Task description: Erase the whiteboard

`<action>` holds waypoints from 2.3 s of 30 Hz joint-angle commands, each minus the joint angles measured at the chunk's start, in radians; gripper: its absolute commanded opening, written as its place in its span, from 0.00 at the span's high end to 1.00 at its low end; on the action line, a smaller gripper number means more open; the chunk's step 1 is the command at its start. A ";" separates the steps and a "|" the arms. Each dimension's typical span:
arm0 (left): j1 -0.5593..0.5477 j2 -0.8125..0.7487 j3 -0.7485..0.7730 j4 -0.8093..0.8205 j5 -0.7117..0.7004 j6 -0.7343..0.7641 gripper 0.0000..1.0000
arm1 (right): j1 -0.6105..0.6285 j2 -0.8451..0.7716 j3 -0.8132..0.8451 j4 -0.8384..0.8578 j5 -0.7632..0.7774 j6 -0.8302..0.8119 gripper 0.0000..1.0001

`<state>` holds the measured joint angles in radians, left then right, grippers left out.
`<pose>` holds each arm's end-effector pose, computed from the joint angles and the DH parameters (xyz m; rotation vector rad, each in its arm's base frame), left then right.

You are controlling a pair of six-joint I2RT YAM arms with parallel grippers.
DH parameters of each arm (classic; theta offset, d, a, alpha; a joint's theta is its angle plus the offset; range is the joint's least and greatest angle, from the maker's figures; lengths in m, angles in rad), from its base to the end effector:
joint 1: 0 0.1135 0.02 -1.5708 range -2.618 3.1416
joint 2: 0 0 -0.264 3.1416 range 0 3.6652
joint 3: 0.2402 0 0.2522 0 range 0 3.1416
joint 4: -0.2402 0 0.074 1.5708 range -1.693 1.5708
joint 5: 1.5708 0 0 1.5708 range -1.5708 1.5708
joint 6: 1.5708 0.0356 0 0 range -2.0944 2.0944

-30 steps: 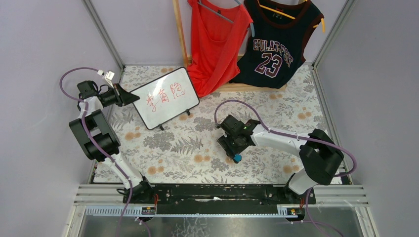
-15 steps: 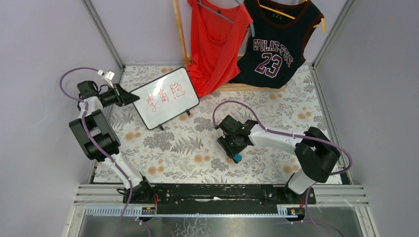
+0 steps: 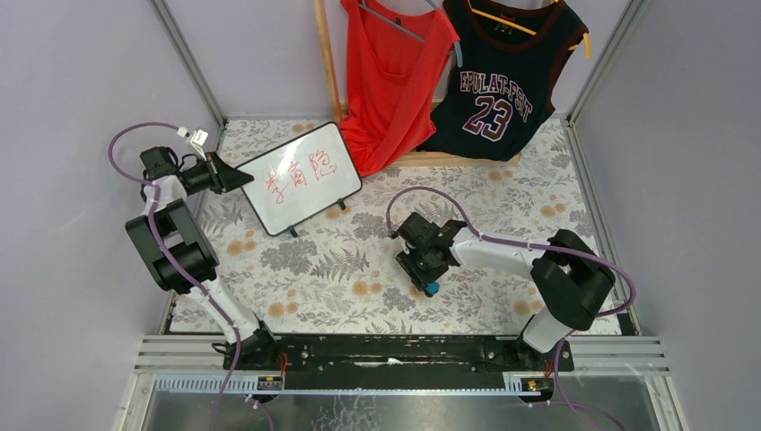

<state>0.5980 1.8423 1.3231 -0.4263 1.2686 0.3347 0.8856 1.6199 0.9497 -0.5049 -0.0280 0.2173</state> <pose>0.3355 0.1874 0.2298 0.1959 1.9164 -0.9592 0.1919 0.2364 0.1709 -0.9259 2.6432 0.3276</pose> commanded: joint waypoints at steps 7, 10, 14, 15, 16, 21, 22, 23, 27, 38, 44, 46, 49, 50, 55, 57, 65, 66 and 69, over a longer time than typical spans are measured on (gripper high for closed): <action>-0.001 0.002 -0.016 -0.032 -0.058 0.031 1.00 | 0.007 0.006 -0.012 0.017 -0.018 -0.001 0.61; -0.002 0.002 -0.015 -0.032 -0.061 0.033 1.00 | 0.008 0.012 -0.009 0.016 -0.014 0.000 0.68; -0.001 0.000 -0.017 -0.032 -0.062 0.032 1.00 | 0.006 0.003 0.003 0.013 0.001 0.009 0.87; -0.001 -0.001 -0.018 -0.032 -0.062 0.032 1.00 | 0.007 -0.002 0.011 0.010 0.009 0.011 0.92; -0.002 -0.001 -0.018 -0.032 -0.063 0.033 1.00 | 0.007 -0.009 0.022 0.007 0.017 0.012 0.94; -0.001 -0.001 -0.018 -0.032 -0.063 0.031 1.00 | 0.008 -0.046 0.105 -0.001 0.059 0.009 1.00; -0.001 -0.002 -0.018 -0.032 -0.066 0.030 1.00 | 0.008 -0.050 0.125 -0.001 0.067 0.005 1.00; -0.001 -0.003 -0.019 -0.031 -0.067 0.030 1.00 | 0.008 -0.051 0.147 -0.001 0.072 0.001 1.00; 0.000 0.000 -0.020 -0.032 -0.071 0.027 1.00 | 0.008 -0.043 0.243 0.020 0.082 -0.021 1.00; -0.001 0.009 -0.013 -0.032 -0.080 0.020 1.00 | 0.047 0.182 0.574 0.253 0.185 -0.153 1.00; -0.001 0.015 0.000 -0.032 -0.081 0.008 1.00 | 0.058 0.424 0.904 0.217 0.249 -0.194 1.00; -0.002 0.014 0.009 -0.042 -0.081 0.012 1.00 | 0.057 0.479 0.983 0.217 0.268 -0.200 1.00; -0.003 0.019 0.024 -0.061 -0.086 0.023 1.00 | 0.052 0.555 1.100 0.210 0.289 -0.209 1.00; -0.004 0.022 0.032 -0.067 -0.088 0.026 1.00 | 0.046 0.578 1.132 0.208 0.292 -0.209 1.00; -0.003 0.026 0.049 -0.088 -0.091 0.034 1.00 | -0.001 0.669 1.251 0.239 0.269 -0.196 1.00; -0.003 0.025 0.050 -0.088 -0.094 0.030 1.00 | -0.029 0.699 1.297 0.245 0.244 -0.182 1.00; -0.007 0.016 0.044 -0.080 -0.091 0.012 1.00 | -0.092 0.756 1.404 0.242 0.177 -0.183 1.00; -0.007 0.016 0.040 -0.075 -0.093 0.008 1.00 | -0.095 0.758 1.406 0.242 0.171 -0.190 1.00; -0.007 0.013 0.030 -0.072 -0.094 0.007 1.00 | -0.110 0.765 1.407 0.244 0.152 -0.197 1.00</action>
<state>0.5953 1.8481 1.3575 -0.4881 1.2446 0.3397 0.7753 2.3894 2.3009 -0.3019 0.1696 0.0360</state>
